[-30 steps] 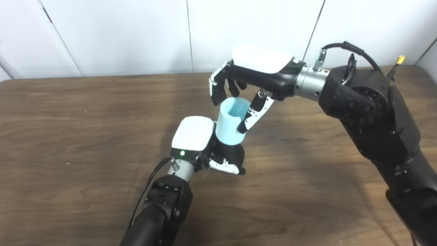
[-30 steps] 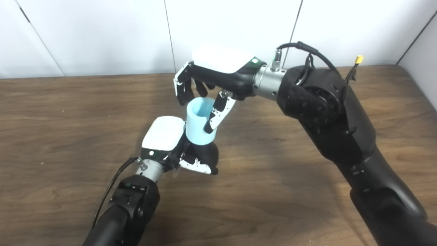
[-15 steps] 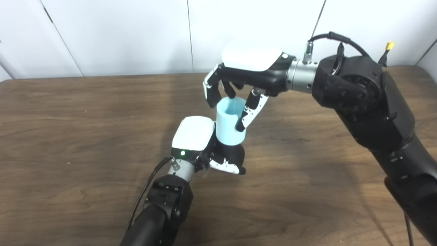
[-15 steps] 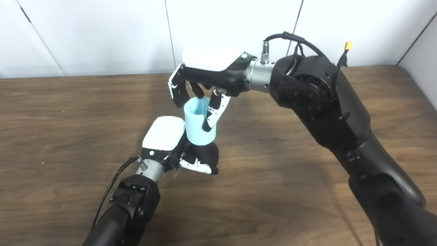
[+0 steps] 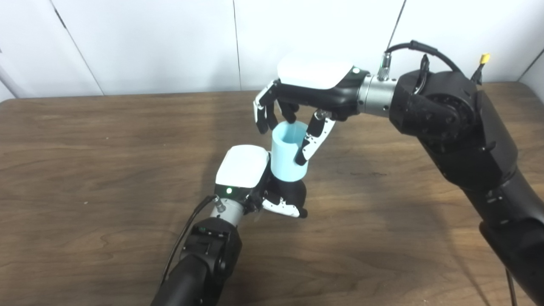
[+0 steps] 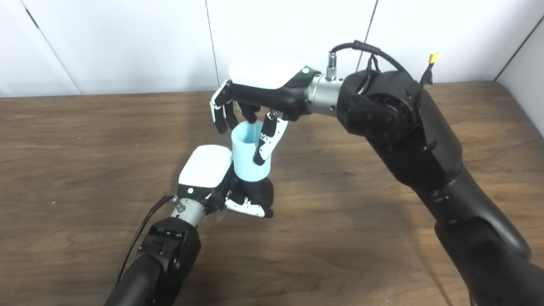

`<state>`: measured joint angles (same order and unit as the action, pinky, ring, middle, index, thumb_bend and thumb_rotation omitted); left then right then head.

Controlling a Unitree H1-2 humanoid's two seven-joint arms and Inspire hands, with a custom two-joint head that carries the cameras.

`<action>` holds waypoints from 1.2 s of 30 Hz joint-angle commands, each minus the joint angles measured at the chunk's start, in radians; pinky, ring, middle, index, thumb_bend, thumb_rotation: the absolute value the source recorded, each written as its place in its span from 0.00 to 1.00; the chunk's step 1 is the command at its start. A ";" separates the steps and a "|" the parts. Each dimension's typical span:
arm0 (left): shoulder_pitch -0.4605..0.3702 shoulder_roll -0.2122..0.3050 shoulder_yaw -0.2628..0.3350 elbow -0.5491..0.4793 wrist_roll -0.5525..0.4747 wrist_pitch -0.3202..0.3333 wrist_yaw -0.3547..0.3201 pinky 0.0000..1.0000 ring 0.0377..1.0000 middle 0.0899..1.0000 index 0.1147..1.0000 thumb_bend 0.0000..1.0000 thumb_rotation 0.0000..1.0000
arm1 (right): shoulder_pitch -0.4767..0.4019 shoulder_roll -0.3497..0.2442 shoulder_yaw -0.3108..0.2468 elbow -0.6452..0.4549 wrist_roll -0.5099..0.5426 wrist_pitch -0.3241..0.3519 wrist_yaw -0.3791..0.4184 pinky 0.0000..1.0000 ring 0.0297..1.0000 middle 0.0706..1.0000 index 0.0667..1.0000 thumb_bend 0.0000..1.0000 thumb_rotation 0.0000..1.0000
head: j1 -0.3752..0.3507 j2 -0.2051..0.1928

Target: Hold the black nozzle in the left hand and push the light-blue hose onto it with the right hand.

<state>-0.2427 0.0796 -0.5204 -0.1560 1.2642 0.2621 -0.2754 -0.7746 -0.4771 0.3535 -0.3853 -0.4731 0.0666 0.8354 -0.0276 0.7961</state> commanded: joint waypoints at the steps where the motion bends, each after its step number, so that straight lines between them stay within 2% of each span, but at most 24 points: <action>1: -0.002 -0.007 -0.011 -0.017 0.007 -0.011 -0.006 0.52 0.53 0.47 0.37 0.50 0.00 | -0.025 -0.023 -0.027 -0.025 -0.001 -0.015 -0.024 0.34 0.39 0.43 0.50 0.52 0.00 | -0.001 0.001; 2: -0.003 -0.008 -0.010 -0.018 0.007 -0.010 -0.009 0.52 0.53 0.47 0.36 0.50 0.00 | -0.029 -0.025 -0.031 -0.031 0.000 -0.009 -0.021 0.35 0.42 0.42 0.49 0.52 0.00 | 0.002 0.002; 4: -0.004 -0.009 -0.011 -0.019 0.009 -0.010 -0.013 0.53 0.53 0.47 0.36 0.50 0.00 | -0.038 -0.029 -0.043 -0.049 0.008 0.013 -0.013 0.39 0.46 0.50 0.46 0.52 0.11 | 0.002 0.002; 5: -0.003 -0.009 -0.010 -0.018 0.008 -0.010 -0.011 0.53 0.53 0.47 0.37 0.50 0.00 | -0.041 -0.029 -0.051 -0.058 0.015 0.021 -0.014 0.41 0.48 0.52 0.46 0.52 0.13 | 0.003 0.003; 8: -0.002 -0.008 -0.009 -0.018 0.005 -0.014 -0.006 0.52 0.53 0.47 0.37 0.50 0.00 | -0.041 -0.027 -0.072 -0.067 0.027 0.013 -0.031 0.45 0.51 0.54 0.46 0.52 0.14 | 0.001 0.003; 14: -0.001 -0.007 -0.008 -0.021 0.001 -0.013 -0.014 0.52 0.53 0.47 0.37 0.50 0.00 | -0.044 -0.027 -0.096 -0.041 0.037 -0.051 -0.065 0.47 0.51 0.55 0.46 0.52 0.15 | 0.002 0.006; 15: -0.002 -0.007 -0.008 -0.022 0.001 -0.013 -0.016 0.52 0.53 0.47 0.37 0.50 0.00 | -0.045 -0.026 -0.099 -0.039 0.036 -0.052 -0.066 0.47 0.51 0.55 0.50 0.73 0.18 | 0.002 0.006; 16: -0.002 -0.007 -0.008 -0.022 0.001 -0.013 -0.017 0.52 0.53 0.47 0.37 0.50 0.00 | -0.045 -0.026 -0.101 -0.038 0.035 -0.052 -0.067 0.47 0.51 0.56 0.54 0.87 0.21 | 0.002 0.006; 18: -0.002 -0.006 -0.009 -0.021 0.005 -0.013 -0.016 0.51 0.53 0.47 0.37 0.50 0.00 | -0.046 -0.025 -0.106 -0.047 0.029 -0.032 -0.062 0.50 0.53 0.57 0.56 0.96 0.23 | 0.001 0.007; 22: -0.002 -0.007 -0.006 -0.021 -0.001 -0.014 -0.018 0.52 0.53 0.47 0.37 0.50 0.00 | -0.046 -0.026 -0.114 -0.054 0.029 -0.016 -0.056 0.51 0.54 0.57 0.56 0.98 0.21 | 0.000 0.007; 26: -0.002 -0.007 -0.005 -0.021 -0.005 -0.015 -0.021 0.51 0.53 0.47 0.37 0.50 0.00 | -0.043 -0.031 -0.120 -0.051 0.036 -0.028 -0.061 0.51 0.54 0.57 0.55 0.98 0.22 | 0.001 0.008; 29: -0.002 -0.006 -0.004 -0.021 -0.004 -0.017 -0.017 0.51 0.53 0.47 0.37 0.50 0.00 | -0.032 -0.035 -0.124 -0.061 0.030 -0.039 -0.066 0.51 0.55 0.58 0.56 0.91 0.30 | 0.000 0.007; 32: -0.002 -0.008 -0.001 -0.020 -0.013 -0.015 -0.023 0.51 0.53 0.47 0.37 0.50 0.00 | -0.013 -0.045 -0.127 -0.078 0.032 -0.035 -0.061 0.53 0.58 0.60 0.58 0.81 0.43 | 0.002 0.007; 36: -0.003 -0.005 -0.002 -0.018 -0.011 -0.017 -0.020 0.51 0.53 0.47 0.37 0.50 0.00 | 0.017 -0.062 -0.134 -0.102 0.032 -0.019 -0.054 0.56 0.62 0.63 0.64 0.77 0.51 | 0.002 0.008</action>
<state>-0.2417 0.0762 -0.5192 -0.1592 1.2552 0.2554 -0.2872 -0.7375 -0.5125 0.2435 -0.4562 -0.4458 0.0423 0.8014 -0.0245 0.8023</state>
